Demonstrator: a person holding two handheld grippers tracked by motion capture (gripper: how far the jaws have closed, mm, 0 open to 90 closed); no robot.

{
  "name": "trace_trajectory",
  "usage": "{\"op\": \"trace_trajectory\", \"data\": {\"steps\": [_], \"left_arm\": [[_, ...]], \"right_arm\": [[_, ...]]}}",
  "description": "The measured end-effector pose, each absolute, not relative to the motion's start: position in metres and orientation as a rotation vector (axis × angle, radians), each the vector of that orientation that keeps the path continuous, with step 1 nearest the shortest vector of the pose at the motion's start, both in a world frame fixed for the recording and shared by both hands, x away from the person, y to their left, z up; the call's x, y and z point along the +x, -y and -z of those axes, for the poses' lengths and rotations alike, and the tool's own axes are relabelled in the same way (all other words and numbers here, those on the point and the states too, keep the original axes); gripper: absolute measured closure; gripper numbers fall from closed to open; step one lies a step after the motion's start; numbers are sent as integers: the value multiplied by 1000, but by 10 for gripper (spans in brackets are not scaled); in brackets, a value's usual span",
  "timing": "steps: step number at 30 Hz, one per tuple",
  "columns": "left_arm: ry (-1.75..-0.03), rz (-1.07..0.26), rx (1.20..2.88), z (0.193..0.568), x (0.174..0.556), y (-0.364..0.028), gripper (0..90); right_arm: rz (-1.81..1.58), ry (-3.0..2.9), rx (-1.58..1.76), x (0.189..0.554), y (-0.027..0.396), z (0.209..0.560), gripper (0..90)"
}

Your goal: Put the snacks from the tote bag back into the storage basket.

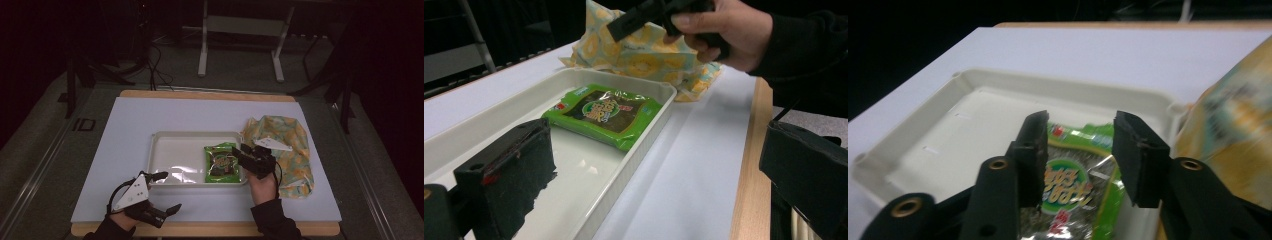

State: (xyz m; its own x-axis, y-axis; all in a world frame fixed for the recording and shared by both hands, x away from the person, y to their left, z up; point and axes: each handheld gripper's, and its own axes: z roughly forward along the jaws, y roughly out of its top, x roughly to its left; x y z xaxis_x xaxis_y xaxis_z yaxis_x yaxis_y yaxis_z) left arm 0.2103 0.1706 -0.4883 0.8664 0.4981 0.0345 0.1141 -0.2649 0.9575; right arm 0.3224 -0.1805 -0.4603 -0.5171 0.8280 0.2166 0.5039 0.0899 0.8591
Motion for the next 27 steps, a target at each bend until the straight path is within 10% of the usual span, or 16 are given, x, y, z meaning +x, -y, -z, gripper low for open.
{"op": "trace_trajectory", "data": {"steps": [12, 27], "left_arm": [[-466, -392, 1825, 489, 211, -170, 17], [-465, -393, 1825, 489, 211, -170, 17]], "right_arm": [[-1356, -2112, 1140, 327, 194, 430, 153], [-1304, -2021, 1141, 318, 239, 425, 154]]}}
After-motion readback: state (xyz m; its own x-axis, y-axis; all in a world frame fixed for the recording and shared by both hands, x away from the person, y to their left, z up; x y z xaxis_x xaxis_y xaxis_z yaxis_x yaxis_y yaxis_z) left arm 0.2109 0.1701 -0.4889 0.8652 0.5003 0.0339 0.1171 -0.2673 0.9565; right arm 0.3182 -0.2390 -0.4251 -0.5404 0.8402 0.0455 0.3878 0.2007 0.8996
